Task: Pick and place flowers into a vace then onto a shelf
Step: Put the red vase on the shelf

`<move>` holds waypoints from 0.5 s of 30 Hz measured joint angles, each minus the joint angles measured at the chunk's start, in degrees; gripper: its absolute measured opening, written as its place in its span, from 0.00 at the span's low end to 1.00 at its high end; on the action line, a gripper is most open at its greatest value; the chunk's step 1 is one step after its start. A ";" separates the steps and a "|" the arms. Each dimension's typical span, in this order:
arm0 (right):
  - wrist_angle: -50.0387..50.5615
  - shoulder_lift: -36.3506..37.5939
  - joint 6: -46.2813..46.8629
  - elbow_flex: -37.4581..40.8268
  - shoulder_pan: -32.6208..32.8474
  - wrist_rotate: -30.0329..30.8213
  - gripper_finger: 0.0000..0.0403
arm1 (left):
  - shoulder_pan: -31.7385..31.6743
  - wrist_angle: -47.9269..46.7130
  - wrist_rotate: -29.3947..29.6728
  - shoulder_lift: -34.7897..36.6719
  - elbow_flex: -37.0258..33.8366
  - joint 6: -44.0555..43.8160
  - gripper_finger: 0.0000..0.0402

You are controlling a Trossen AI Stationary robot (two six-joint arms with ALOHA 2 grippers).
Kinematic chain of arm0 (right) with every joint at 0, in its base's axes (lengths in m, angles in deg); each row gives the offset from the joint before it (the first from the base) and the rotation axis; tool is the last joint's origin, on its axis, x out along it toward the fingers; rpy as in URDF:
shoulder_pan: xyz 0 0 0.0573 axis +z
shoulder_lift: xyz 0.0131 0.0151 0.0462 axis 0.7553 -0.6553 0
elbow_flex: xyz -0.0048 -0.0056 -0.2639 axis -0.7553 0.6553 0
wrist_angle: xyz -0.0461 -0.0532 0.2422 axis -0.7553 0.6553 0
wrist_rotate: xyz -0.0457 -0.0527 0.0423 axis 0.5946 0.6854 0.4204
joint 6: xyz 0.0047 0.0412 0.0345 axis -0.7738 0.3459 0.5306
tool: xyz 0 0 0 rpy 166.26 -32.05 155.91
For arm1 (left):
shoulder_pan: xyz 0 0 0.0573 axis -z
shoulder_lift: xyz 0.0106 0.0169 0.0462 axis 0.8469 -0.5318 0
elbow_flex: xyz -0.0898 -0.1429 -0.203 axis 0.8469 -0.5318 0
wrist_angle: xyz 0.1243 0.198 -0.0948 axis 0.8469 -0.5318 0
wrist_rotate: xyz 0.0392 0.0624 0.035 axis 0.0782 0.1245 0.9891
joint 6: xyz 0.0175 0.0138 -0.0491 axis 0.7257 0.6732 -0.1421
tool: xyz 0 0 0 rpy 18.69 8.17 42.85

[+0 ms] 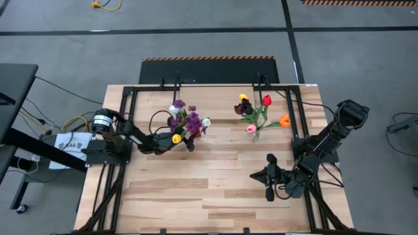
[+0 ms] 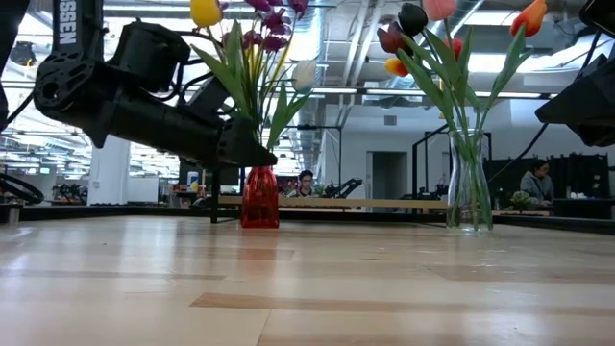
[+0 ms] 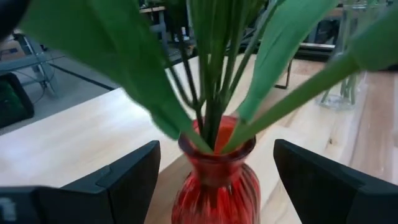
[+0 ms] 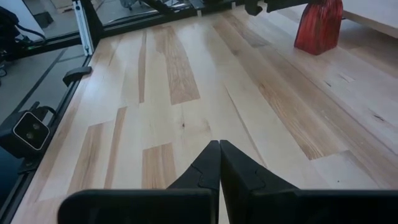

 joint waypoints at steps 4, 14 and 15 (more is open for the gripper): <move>-0.01 0.00 0.06 0.00 0.00 0.02 0.00 | 0.02 -2.60 -0.18 0.00 1.61 1.03 0.76; 0.00 0.00 0.10 0.00 0.00 0.02 0.00 | 0.04 -4.78 1.23 0.00 2.33 1.05 0.69; 0.00 0.00 0.11 0.00 0.00 0.02 0.00 | 0.04 -4.78 1.24 0.00 2.33 1.05 0.67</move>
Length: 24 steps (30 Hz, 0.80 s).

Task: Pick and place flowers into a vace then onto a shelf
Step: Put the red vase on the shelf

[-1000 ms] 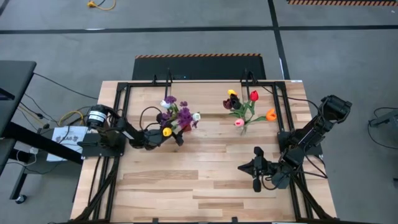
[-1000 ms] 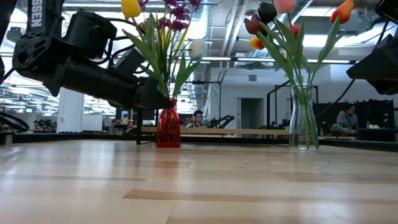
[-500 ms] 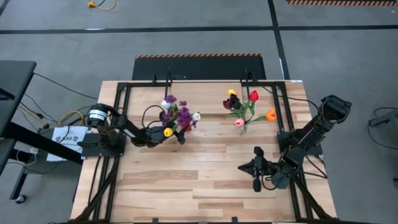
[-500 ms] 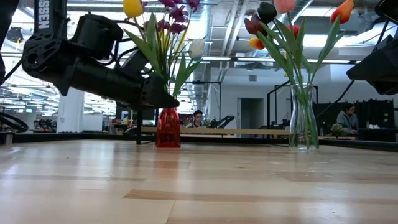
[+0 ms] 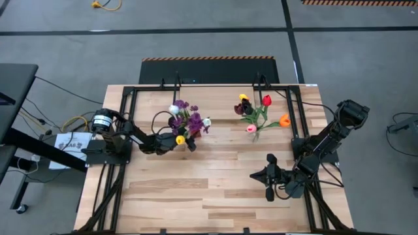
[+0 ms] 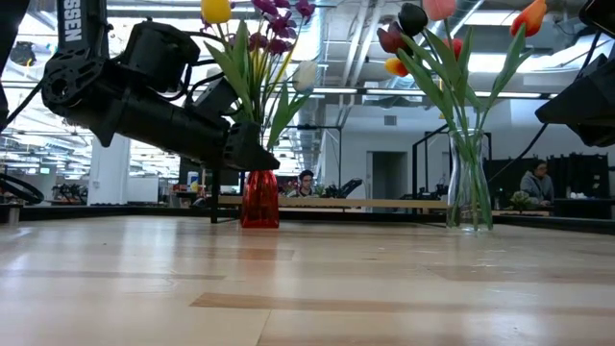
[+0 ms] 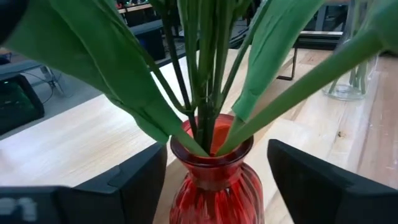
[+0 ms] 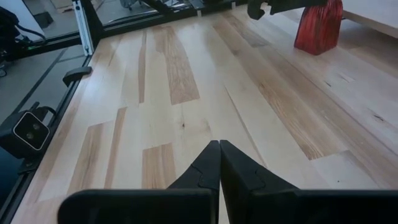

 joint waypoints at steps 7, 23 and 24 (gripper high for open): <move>-0.02 0.00 0.02 0.00 0.00 0.00 0.00 | 0.00 -0.01 0.80 0.00 0.00 -0.21 0.50; -0.02 0.00 0.48 0.00 0.00 -0.09 0.00 | 0.28 0.45 0.99 0.00 0.00 -0.68 0.32; -0.02 0.00 0.50 0.00 0.00 -0.11 0.00 | 0.48 0.61 0.98 0.00 0.00 -0.72 0.33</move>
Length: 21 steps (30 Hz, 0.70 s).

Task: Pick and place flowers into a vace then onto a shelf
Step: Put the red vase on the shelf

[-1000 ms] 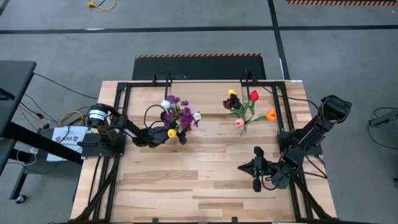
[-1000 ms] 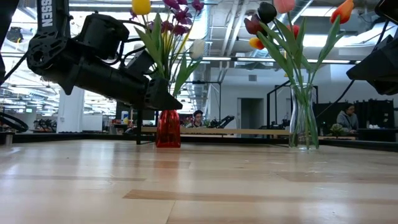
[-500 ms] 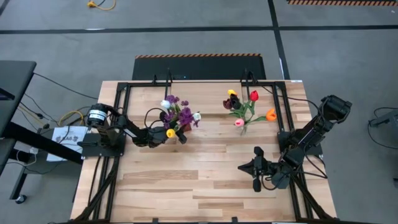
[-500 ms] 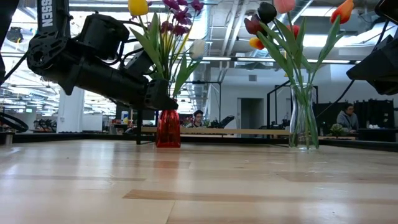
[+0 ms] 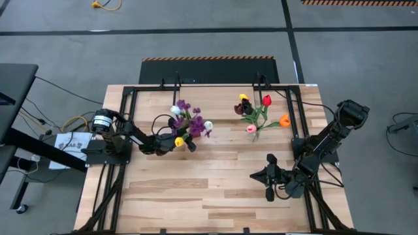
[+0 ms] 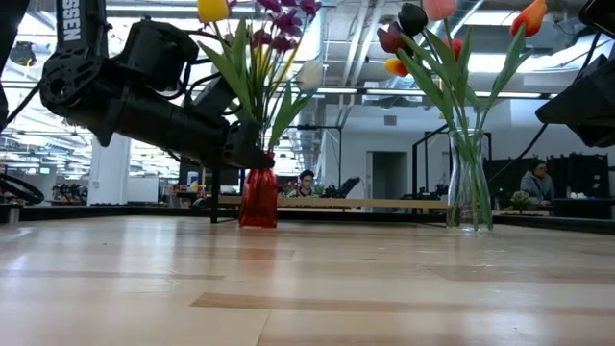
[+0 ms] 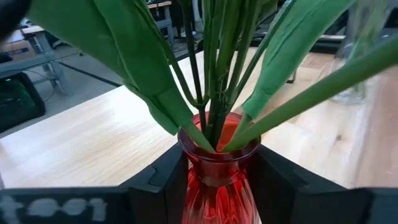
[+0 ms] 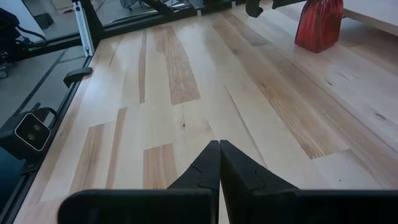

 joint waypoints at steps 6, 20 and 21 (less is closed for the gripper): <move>-0.04 0.00 0.00 0.00 0.00 -0.62 0.00 | 1.55 0.23 -0.04 2.87 -0.02 -0.74 0.32; -0.90 0.00 0.04 0.00 -0.01 -0.90 0.00 | 3.36 -8.38 9.79 19.68 -0.02 3.76 0.32; -0.92 0.00 0.05 0.00 -0.01 -0.88 0.00 | 2.63 -9.49 10.41 21.03 -0.02 3.82 0.32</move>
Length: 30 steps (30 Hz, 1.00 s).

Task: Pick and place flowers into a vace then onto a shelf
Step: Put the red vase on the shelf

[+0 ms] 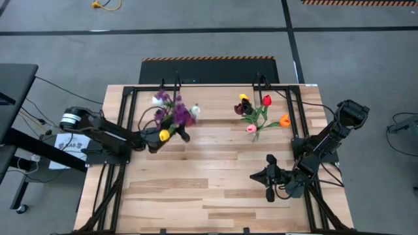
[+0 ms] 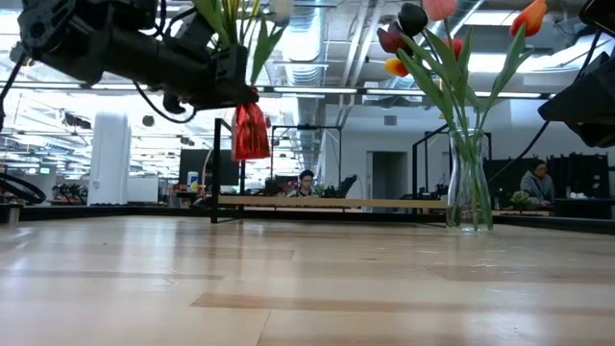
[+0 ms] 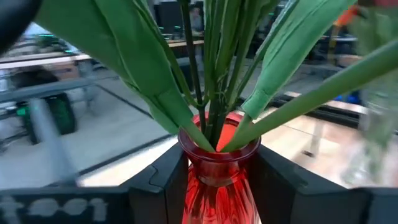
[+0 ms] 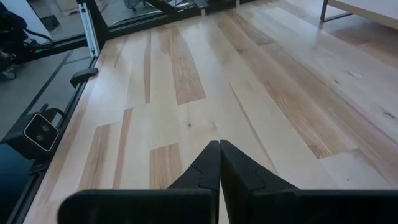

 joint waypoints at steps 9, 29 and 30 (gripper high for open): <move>-0.26 0.00 0.00 0.00 0.00 -0.02 0.00 | -10.61 -5.53 -8.80 6.71 0.00 -1.27 0.32; -0.44 0.00 0.02 0.00 -0.03 0.07 0.00 | -14.08 -13.36 -23.49 6.36 5.73 -0.90 0.32; -0.44 0.00 0.02 0.00 -0.03 0.07 0.00 | -14.06 -14.57 -23.37 6.36 6.53 -0.94 0.32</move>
